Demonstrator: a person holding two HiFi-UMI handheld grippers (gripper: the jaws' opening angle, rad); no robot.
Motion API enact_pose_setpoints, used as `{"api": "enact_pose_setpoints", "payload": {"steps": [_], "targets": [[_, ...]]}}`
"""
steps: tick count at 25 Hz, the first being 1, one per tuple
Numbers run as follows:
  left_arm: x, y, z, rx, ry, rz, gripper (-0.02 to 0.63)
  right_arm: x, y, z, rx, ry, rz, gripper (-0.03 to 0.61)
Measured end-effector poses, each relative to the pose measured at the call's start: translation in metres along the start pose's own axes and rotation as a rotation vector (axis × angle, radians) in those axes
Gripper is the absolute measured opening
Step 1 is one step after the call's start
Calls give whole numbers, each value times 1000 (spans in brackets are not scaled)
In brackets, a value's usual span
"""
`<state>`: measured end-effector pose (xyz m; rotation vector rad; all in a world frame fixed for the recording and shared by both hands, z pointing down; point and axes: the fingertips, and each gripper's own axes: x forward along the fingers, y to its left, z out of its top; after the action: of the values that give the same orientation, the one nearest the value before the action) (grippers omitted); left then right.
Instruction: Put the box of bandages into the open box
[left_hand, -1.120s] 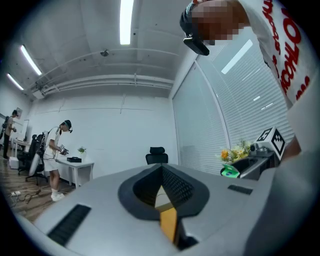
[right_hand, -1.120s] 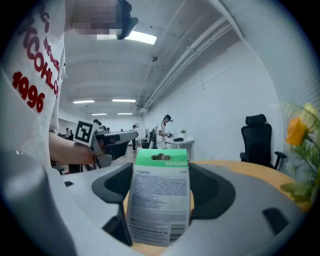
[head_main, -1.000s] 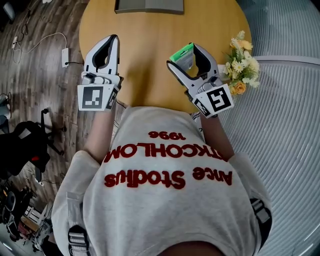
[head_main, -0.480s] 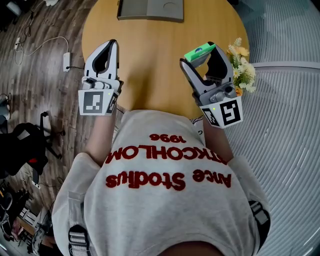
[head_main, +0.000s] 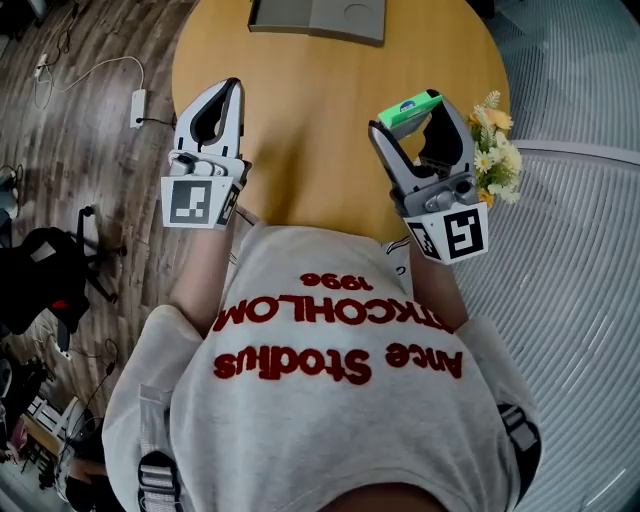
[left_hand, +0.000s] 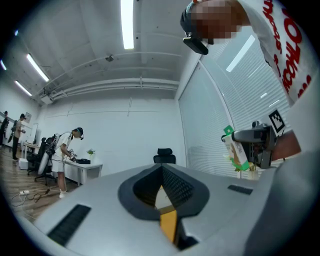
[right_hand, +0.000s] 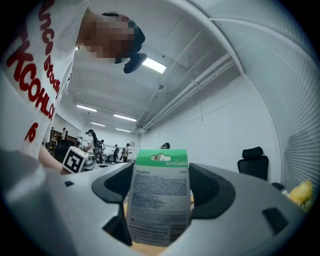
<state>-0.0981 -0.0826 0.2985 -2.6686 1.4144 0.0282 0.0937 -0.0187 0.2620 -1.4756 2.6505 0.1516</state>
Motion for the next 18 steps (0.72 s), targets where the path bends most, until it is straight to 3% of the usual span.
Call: {"api": "enact_pose_setpoints", "payload": {"steps": [8, 14, 18], "targets": [[0, 24, -11, -27, 38, 39, 6, 52, 13, -18, 17, 51, 101, 356], [2, -8, -22, -10, 48, 33, 6, 25, -3, -32, 72, 28, 97, 356], [16, 19, -26, -37, 43, 46, 6, 58, -2, -46, 92, 69, 110, 356]]}}
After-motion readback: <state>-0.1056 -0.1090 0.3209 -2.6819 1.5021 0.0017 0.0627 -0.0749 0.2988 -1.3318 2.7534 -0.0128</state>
